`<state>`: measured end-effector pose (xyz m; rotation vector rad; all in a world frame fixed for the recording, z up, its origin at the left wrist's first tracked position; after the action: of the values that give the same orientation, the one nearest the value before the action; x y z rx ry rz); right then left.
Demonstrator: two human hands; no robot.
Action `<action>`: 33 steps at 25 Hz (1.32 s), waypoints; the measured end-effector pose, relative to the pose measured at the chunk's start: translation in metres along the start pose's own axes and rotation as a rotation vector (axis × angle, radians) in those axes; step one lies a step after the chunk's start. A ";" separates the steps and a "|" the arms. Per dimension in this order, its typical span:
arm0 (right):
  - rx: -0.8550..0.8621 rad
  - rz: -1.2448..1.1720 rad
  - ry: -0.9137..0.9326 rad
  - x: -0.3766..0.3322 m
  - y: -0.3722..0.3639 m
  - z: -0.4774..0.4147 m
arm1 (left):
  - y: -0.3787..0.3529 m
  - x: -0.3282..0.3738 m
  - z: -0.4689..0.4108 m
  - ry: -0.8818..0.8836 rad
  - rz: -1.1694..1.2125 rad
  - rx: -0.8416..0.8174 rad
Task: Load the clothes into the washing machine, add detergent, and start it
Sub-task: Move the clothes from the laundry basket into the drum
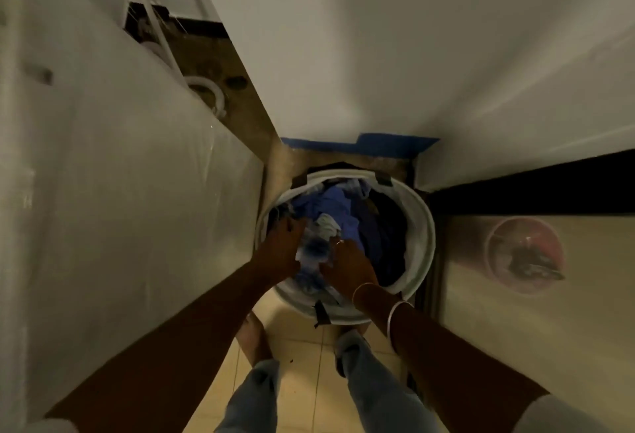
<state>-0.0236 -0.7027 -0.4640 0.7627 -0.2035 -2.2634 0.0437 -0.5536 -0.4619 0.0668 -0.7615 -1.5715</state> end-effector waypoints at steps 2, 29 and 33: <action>0.136 -0.042 -0.028 0.009 -0.018 -0.015 | -0.016 -0.008 -0.023 0.005 -0.127 -0.014; 0.834 -0.413 0.239 -0.065 0.062 0.134 | 0.098 0.101 0.066 -0.479 0.174 0.211; 0.930 -0.401 0.487 -0.151 0.091 0.211 | 0.153 0.113 0.175 -0.497 0.471 0.434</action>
<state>-0.0069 -0.6807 -0.1905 1.9422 -0.9705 -2.1922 0.0745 -0.5745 -0.2057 -0.1834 -1.3901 -0.9570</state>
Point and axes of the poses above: each hand's wrist, its own z-axis away from the middle knuckle, its own y-axis out of the back of the hand, x = y × z, the point moved 5 cm from there along -z, towards the middle knuckle, and after that the axes turned 8 degrees about -x, right-handed, at the moved point
